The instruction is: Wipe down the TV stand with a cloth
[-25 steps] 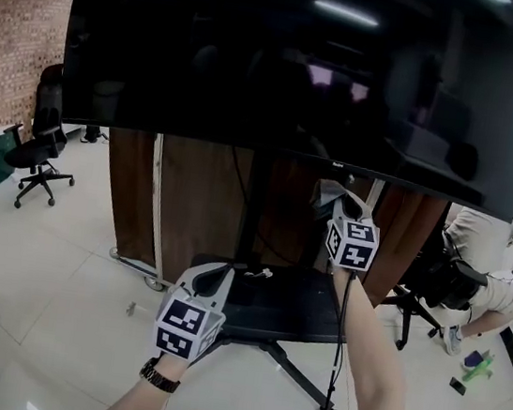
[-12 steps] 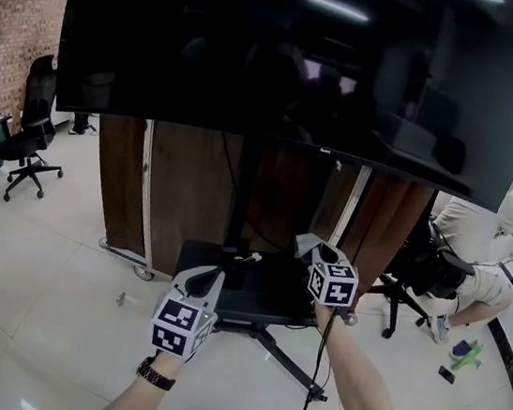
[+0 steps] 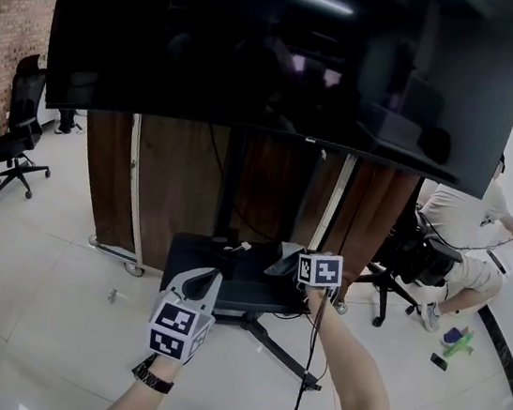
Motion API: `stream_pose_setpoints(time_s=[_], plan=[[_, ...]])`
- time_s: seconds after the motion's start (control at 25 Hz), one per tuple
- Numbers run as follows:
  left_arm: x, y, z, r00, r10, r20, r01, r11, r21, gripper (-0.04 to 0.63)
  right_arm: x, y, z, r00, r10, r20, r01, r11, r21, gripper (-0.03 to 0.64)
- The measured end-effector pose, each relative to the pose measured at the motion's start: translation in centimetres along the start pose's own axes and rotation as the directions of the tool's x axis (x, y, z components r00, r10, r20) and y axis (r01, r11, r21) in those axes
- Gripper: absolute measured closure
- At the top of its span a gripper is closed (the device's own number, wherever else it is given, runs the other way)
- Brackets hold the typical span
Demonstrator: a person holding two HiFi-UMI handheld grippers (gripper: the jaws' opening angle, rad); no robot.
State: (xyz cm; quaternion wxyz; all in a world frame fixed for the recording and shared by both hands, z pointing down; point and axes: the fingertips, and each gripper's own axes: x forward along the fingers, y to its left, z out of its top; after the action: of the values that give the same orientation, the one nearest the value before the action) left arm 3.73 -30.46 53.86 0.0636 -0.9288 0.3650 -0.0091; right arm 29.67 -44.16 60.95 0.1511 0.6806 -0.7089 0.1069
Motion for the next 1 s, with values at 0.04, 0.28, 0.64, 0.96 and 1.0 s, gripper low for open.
stream_pose_setpoints(time_s=[0.04,0.28,0.64,0.96,1.0], plan=[[0.0,0.1,-0.2,1.000,0.000,-0.004,0.000,1.000,-0.003,0.569,-0.8,-2.5,-0.5,0.999,-0.042,-0.014,0.042,0.999,0.004,0.609],[-0.5,-0.4,-1.4,1.000,-0.006,-0.016,0.005,1.000,-0.020,0.569,-7.6,-11.8,-2.1,0.982,-0.185,0.038,0.185,0.983,0.015,0.609],[-1.7,0.0,-2.3,0.999,0.023,-0.033,-0.024,0.999,-0.027,0.569,-11.7,12.5,2.3,0.894,0.156,0.419,-0.121,0.987,-0.110,0.609],[-3.8,1.3,-3.7,0.997,0.059,-0.053,-0.061,0.998,-0.023,0.569,-7.7,10.0,-3.6,0.943,0.055,0.328,-0.030,0.996,-0.081,0.609],[-4.0,1.6,-4.0,0.996,0.065,-0.056,-0.067,0.997,-0.025,0.569,-8.1,7.1,-4.3,0.947,0.005,0.321,0.016,0.998,-0.063,0.609]])
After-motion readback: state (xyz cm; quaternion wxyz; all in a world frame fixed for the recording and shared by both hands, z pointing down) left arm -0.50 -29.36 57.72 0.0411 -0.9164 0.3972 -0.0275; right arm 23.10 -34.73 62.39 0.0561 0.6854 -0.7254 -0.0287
